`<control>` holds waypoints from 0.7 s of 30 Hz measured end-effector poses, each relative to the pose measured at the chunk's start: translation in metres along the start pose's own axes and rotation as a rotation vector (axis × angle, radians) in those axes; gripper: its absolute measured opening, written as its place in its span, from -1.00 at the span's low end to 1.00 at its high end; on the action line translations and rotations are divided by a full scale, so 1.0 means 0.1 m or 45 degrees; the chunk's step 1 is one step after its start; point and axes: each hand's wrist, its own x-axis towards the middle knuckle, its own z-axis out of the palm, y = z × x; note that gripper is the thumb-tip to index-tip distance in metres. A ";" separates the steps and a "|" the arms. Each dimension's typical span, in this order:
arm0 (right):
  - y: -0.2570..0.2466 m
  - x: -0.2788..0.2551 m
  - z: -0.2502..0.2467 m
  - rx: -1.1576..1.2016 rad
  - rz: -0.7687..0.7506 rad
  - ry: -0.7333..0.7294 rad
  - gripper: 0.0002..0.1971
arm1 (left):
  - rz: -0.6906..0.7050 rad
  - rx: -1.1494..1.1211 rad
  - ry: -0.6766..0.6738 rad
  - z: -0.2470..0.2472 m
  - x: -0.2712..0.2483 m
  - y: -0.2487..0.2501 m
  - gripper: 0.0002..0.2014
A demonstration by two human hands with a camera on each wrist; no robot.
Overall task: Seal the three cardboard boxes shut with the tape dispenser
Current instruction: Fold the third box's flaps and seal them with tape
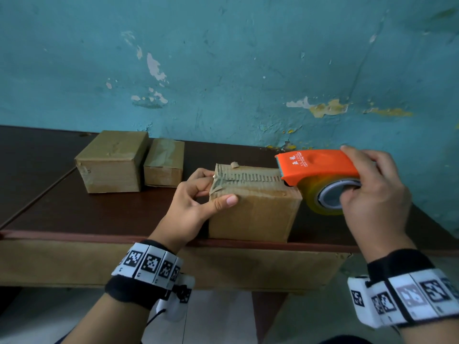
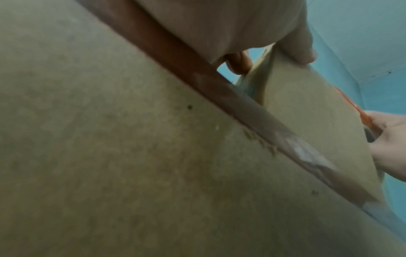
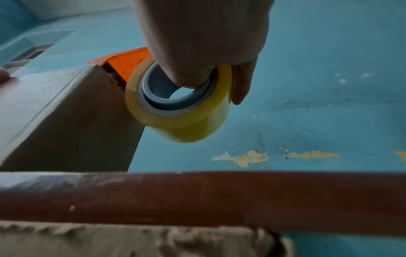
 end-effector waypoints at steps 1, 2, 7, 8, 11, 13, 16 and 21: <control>0.01 -0.01 0.00 0.014 0.015 0.015 -0.28 | -0.001 -0.001 0.002 0.00 0.00 0.00 -0.70; 0.02 -0.01 -0.01 0.023 0.025 0.018 -0.28 | -0.006 -0.002 -0.004 0.00 0.00 0.01 -0.73; 0.14 -0.04 -0.03 0.006 0.045 -0.045 -0.26 | -0.011 -0.002 -0.023 -0.01 0.01 0.00 -0.73; 0.18 -0.07 -0.03 0.005 0.046 -0.055 -0.25 | -0.007 0.010 -0.018 -0.02 0.01 -0.01 -0.71; 0.26 -0.16 0.00 0.035 0.078 -0.050 -0.23 | 0.007 0.031 -0.025 -0.02 0.00 -0.01 -0.69; 0.27 -0.16 0.02 0.041 0.074 -0.060 -0.23 | -0.001 0.013 -0.035 -0.01 0.00 0.00 -0.75; 0.31 -0.14 0.00 0.040 0.049 -0.080 -0.23 | 0.008 0.014 -0.031 -0.01 0.01 0.01 -0.79; 0.36 -0.12 0.00 0.055 0.016 -0.077 -0.24 | 0.015 0.037 -0.041 -0.01 0.01 -0.01 -0.77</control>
